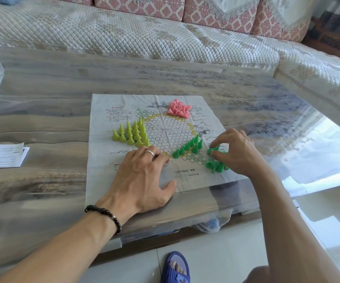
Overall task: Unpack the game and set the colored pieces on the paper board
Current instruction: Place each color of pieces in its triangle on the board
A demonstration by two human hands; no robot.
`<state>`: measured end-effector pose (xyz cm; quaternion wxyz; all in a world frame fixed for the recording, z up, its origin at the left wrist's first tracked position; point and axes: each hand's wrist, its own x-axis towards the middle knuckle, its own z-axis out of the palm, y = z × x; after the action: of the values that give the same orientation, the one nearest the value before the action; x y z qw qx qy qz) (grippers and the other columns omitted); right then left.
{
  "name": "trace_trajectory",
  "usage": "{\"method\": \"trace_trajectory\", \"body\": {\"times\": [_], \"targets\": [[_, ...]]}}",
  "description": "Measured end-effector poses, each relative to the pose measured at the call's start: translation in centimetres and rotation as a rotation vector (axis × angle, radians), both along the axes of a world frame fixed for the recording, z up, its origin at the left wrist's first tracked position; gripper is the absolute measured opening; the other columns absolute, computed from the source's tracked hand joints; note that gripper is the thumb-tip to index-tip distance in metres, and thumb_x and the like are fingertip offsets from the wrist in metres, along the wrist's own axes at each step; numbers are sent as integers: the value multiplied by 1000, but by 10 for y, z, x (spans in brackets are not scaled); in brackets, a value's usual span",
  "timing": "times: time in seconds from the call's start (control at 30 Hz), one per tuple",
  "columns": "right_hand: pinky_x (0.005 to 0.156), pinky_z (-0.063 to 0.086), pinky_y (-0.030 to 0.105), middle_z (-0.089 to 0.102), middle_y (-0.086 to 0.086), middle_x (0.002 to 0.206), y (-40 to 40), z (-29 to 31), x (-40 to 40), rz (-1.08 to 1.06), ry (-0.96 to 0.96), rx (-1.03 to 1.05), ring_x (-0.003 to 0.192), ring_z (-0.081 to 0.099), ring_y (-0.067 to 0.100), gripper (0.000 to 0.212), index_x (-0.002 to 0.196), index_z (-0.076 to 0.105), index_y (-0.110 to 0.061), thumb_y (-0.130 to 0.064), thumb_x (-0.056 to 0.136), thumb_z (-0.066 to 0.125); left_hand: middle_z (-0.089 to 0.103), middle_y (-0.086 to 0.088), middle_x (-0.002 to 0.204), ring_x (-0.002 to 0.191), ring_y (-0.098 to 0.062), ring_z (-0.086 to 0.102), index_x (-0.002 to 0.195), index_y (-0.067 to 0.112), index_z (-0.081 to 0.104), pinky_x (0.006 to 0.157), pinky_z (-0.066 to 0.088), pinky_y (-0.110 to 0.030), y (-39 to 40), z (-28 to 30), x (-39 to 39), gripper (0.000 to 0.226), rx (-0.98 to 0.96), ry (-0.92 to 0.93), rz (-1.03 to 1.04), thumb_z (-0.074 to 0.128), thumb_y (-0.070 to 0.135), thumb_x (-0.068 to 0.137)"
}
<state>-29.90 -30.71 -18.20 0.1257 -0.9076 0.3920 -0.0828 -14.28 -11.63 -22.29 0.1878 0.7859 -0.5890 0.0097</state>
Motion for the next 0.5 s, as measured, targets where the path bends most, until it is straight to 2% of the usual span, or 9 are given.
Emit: {"method": "trace_trajectory", "body": {"times": [0.1, 0.2, 0.27, 0.4, 0.5], "targets": [[100, 33, 45, 61, -9, 111, 4, 3, 3, 33, -130, -43, 114, 46, 16, 11, 96, 65, -30, -32, 85, 64, 57, 4, 109, 102, -17, 50, 113, 20, 63, 93, 41, -35, 0, -1, 0, 59, -1, 4, 0, 45, 61, 74], [96, 45, 47, 66, -16, 88, 11, 9, 7, 78, -277, -19, 93, 62, 9, 12, 95, 67, -26, -25, 84, 63, 57, 4, 111, 104, -17, 49, 114, 20, 63, 94, 40, -35, 1, -1, 0, 60, 1, 7, 1, 43, 61, 74], [92, 48, 46, 65, -18, 82, 16, 10, 10, 104, -263, -19, 83, 64, 8, 15, 97, 70, -24, -21, 84, 63, 57, 5, 111, 105, -17, 49, 114, 20, 62, 94, 40, -35, 1, 0, 0, 61, 4, 6, 0, 42, 62, 74], [85, 51, 41, 64, -14, 77, 22, 6, 15, 151, -195, -40, 80, 61, 11, 17, 93, 74, -19, -13, 82, 63, 57, 5, 111, 105, -17, 49, 115, 20, 62, 95, 40, -36, 1, -1, 0, 61, 2, 7, 3, 43, 62, 75], [77, 53, 35, 62, -16, 70, 25, 4, 19, 160, -122, -10, 74, 60, 9, 11, 87, 73, -23, -17, 80, 67, 56, 5, 112, 105, -17, 48, 116, 21, 61, 95, 40, -35, 1, -1, 0, 62, 12, 1, 6, 42, 63, 74]]}}
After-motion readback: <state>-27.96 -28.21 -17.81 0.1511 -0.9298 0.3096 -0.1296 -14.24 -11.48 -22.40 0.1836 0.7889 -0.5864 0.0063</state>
